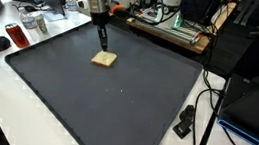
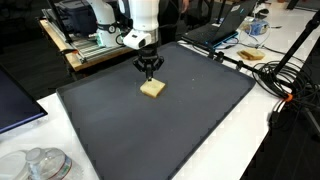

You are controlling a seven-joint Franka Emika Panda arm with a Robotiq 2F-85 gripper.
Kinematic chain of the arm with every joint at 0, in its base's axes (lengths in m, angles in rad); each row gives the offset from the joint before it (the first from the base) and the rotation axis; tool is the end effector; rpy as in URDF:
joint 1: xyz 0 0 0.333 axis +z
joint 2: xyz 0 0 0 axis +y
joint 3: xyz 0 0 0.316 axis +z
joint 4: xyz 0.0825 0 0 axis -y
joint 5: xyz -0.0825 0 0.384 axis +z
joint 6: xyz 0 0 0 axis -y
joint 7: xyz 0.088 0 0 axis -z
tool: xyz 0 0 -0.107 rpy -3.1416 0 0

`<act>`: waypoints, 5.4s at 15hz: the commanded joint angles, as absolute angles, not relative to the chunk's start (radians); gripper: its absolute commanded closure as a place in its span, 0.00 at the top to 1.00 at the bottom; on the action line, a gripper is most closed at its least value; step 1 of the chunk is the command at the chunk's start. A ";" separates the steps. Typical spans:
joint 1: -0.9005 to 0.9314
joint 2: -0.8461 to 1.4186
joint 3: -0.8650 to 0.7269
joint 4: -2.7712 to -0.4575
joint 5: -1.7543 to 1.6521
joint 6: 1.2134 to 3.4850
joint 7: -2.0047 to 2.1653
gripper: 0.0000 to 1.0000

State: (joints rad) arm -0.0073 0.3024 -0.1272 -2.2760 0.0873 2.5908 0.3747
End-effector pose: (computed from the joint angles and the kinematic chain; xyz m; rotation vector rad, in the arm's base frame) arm 0.5320 -0.0747 0.2249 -3.0016 0.8912 -0.0234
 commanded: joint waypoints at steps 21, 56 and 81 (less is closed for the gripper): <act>0.219 0.258 -0.142 -2.212 -0.583 2.356 1.258 0.05; 0.220 0.793 -0.043 -1.368 -0.382 1.507 0.973 0.05; -0.092 1.078 -0.005 -0.891 -0.065 1.305 -0.076 0.05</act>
State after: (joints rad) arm -0.0440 1.0432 -0.0350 -0.9650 -0.1205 1.3701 0.0341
